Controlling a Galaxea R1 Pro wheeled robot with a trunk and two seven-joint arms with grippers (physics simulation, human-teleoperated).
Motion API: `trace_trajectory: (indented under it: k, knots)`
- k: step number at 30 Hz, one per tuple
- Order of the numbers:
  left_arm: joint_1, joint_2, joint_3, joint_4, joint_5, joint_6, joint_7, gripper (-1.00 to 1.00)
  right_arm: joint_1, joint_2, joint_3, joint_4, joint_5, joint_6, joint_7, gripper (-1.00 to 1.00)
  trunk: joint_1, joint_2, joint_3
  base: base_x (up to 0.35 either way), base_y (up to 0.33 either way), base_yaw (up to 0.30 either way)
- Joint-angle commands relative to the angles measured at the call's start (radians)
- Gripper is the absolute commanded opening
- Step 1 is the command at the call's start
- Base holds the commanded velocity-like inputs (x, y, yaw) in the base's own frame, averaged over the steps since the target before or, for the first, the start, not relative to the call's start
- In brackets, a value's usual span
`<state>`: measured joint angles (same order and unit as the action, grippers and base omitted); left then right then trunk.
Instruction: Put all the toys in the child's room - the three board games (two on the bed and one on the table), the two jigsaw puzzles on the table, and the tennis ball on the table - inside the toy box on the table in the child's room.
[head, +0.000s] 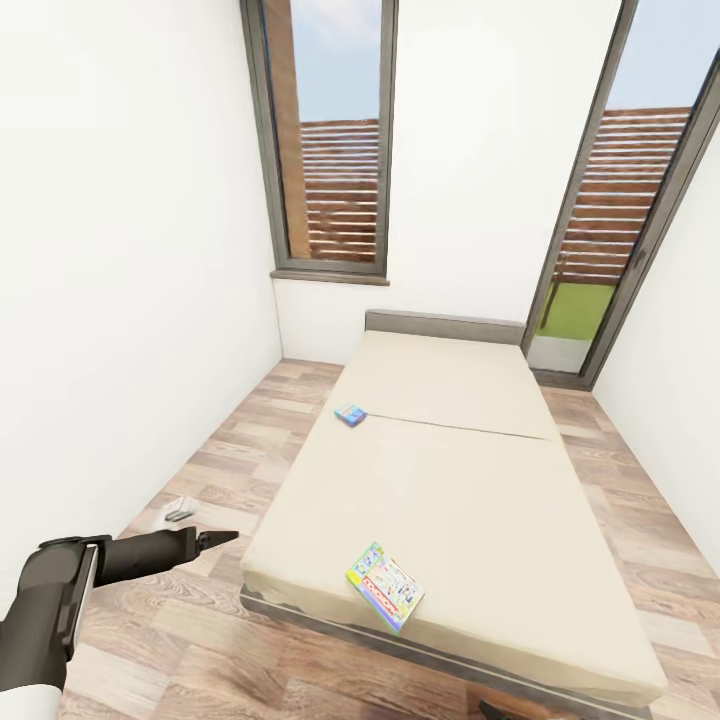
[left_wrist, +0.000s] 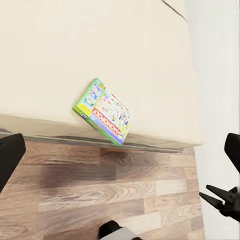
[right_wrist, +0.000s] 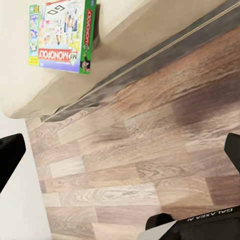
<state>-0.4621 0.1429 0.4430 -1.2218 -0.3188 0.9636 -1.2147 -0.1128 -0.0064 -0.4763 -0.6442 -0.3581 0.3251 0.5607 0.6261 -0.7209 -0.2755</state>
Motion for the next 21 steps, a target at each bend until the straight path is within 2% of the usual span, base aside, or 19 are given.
trace_trajectory:
  k: [1, 8, 21]
  knots:
    - [-0.001, 0.0, 0.002, -0.001, -0.01, 0.008, -0.016, 1.0, -0.001, 0.0, -0.003, 0.0, -0.009, 0.009, 0.003, 1.0, 0.0, -0.001, -0.001, 0.0, 0.0, -0.011]
    - [-0.001, -0.001, 0.002, -0.001, -0.011, 0.006, -0.032, 1.0, -0.001, 0.0, -0.003, 0.0, -0.011, 0.009, 0.005, 1.0, 0.0, -0.001, 0.004, -0.069, 0.068, -0.135]
    - [-0.001, 0.001, 0.003, -0.001, -0.011, 0.005, -0.035, 1.0, -0.001, 0.001, 0.0, 0.0, -0.01, 0.009, 0.005, 1.0, 0.0, -0.001, 0.017, -0.186, 0.19, -0.226]
